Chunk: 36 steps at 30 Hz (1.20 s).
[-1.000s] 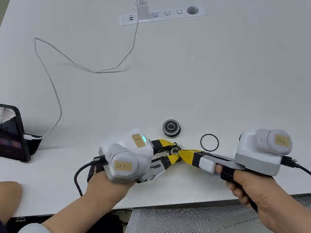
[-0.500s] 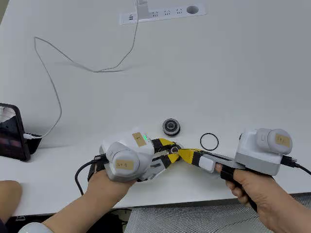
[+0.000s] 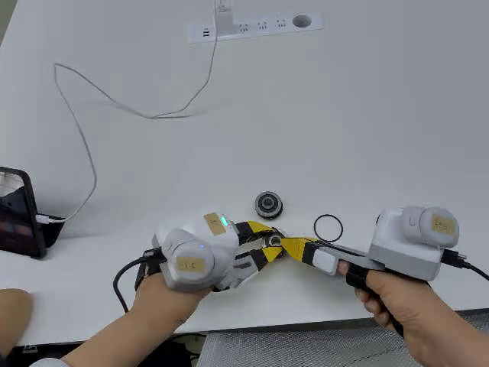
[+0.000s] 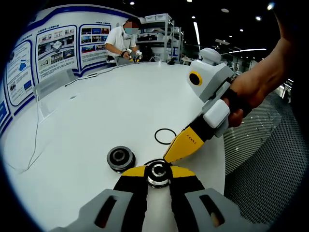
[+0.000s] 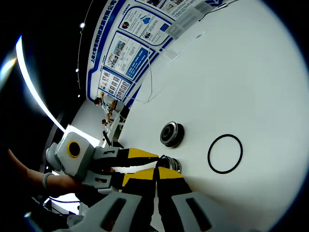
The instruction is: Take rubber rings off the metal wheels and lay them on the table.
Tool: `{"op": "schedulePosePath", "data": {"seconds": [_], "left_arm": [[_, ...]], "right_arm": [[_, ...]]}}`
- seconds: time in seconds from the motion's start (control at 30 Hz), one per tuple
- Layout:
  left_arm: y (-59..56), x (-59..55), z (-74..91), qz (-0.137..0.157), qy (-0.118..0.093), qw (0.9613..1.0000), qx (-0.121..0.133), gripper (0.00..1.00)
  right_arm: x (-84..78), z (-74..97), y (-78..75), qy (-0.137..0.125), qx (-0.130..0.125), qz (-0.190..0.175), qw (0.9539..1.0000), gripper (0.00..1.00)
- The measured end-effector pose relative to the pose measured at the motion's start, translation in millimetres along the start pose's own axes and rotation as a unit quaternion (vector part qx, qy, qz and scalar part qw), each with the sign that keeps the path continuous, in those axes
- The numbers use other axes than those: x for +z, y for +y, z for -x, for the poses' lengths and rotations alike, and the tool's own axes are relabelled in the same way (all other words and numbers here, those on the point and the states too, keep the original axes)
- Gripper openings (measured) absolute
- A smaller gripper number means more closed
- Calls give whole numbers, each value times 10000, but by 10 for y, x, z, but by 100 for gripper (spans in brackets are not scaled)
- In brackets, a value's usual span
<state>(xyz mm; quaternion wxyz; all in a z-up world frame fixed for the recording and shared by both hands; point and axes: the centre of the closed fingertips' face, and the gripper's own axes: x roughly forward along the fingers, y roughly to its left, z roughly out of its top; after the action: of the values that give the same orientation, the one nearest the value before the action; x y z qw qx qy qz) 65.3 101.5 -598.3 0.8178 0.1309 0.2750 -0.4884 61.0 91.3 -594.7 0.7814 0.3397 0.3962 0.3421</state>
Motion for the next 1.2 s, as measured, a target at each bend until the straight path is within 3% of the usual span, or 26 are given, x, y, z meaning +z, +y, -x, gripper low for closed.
{"op": "schedulePosePath", "data": {"seconds": [1.2], "left_arm": [[78,-105,178,170,-57,9995,262,43]], "right_arm": [[66,16,215,-87,264,-3,9996,2]]}}
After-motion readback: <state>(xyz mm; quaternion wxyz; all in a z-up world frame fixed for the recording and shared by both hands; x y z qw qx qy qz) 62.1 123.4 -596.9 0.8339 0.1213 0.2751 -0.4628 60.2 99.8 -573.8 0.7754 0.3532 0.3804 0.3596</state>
